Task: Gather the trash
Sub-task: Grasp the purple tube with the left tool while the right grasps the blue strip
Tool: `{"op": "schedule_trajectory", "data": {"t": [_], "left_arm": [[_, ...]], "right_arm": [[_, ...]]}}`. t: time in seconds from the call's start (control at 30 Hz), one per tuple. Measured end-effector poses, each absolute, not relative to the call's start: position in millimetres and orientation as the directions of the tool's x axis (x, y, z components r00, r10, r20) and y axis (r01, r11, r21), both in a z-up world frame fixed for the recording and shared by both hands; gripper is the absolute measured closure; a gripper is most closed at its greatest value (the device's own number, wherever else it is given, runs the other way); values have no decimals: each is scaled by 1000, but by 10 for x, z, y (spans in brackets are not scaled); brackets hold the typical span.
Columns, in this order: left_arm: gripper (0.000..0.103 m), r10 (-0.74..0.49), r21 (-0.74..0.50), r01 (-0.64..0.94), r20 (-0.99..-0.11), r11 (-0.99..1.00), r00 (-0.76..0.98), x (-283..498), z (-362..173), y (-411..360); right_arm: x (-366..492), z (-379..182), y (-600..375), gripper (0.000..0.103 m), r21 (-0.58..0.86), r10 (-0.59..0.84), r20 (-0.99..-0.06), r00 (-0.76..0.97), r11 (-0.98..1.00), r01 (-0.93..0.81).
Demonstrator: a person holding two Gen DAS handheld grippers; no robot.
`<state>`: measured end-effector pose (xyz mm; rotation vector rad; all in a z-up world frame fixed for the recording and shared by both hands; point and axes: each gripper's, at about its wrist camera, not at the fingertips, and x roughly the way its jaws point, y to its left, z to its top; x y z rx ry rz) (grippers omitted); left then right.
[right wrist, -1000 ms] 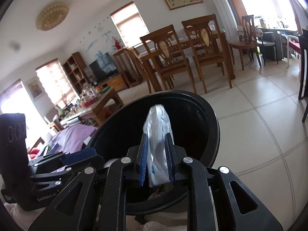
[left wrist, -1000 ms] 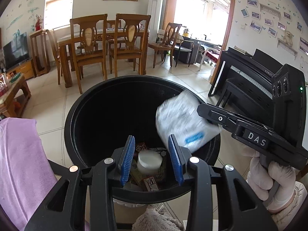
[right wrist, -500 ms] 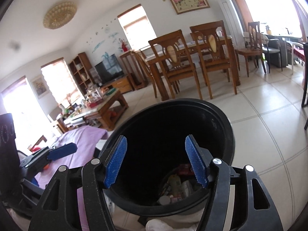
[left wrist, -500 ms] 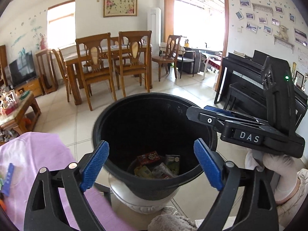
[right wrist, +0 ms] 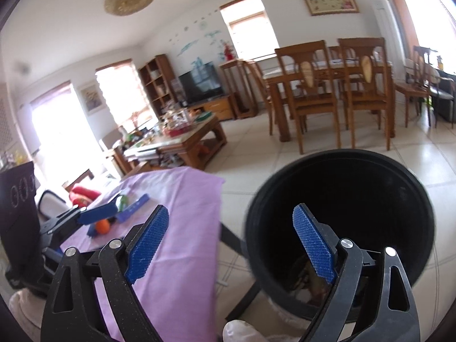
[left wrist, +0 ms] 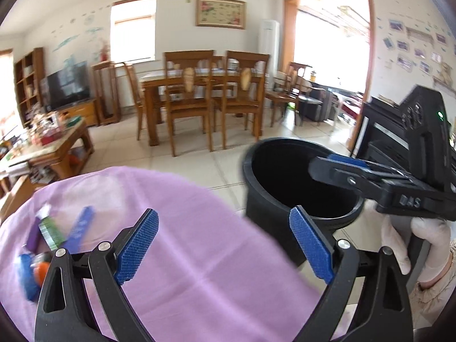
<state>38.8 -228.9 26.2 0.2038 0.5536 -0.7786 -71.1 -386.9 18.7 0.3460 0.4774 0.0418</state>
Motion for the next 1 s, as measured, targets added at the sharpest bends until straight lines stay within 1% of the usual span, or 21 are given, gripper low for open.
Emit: {"op": "schedule_trajectory", "data": {"t": [0.1, 0.23, 0.27, 0.3, 0.47, 0.5, 0.57, 0.6, 0.67, 0.8, 1.0], "left_arm": [[11, -566, -49, 645, -533, 763, 629, 650, 302, -1855], [11, -478, -70, 534, -554, 842, 681, 1061, 299, -1273], [11, -456, -71, 507, -558, 859, 693, 1159, 292, -1146], [11, -433, -74, 479, -564, 875, 703, 1251, 286, -1032], [12, -320, -66, 373, -662, 926, 678, 1856, 98, -599], [15, -303, -62, 359, -681, 931, 667, 1949, 51, -552], [29, -278, -68, 337, -728, 939, 627, 2156, -59, -468], [32, -267, -72, 327, -749, 942, 606, 2248, -118, -432], [41, -245, -71, 309, -780, 949, 576, 2358, -222, -359], [47, -234, -60, 315, -802, 947, 550, 2408, -381, -265], [48, -204, 19, 377, -815, 926, 542, 2468, -451, -485]], "right_arm": [[-481, 210, -3500, 15, 317, 165, -464, 871, 948, -11], [-164, 218, -2979, 15, 270, 217, -496, 840, 959, -89], [-79, 210, -2832, 16, 256, 235, -508, 829, 960, -115], [-11, 211, -2726, 19, 249, 249, -516, 819, 959, -134], [295, 147, -2183, 20, 228, 302, -559, 772, 951, -207], [357, 144, -2089, 21, 230, 312, -562, 766, 949, -218], [466, 142, -1950, 21, 236, 335, -566, 753, 941, -241], [497, 142, -1925, 21, 236, 339, -569, 749, 940, -246], [602, 156, -1851, 25, 226, 337, -580, 742, 941, -251], [858, 125, -1840, 33, 215, 314, -626, 714, 949, -229], [1433, 44, -1782, 36, 247, 312, -700, 643, 950, -193]]}}
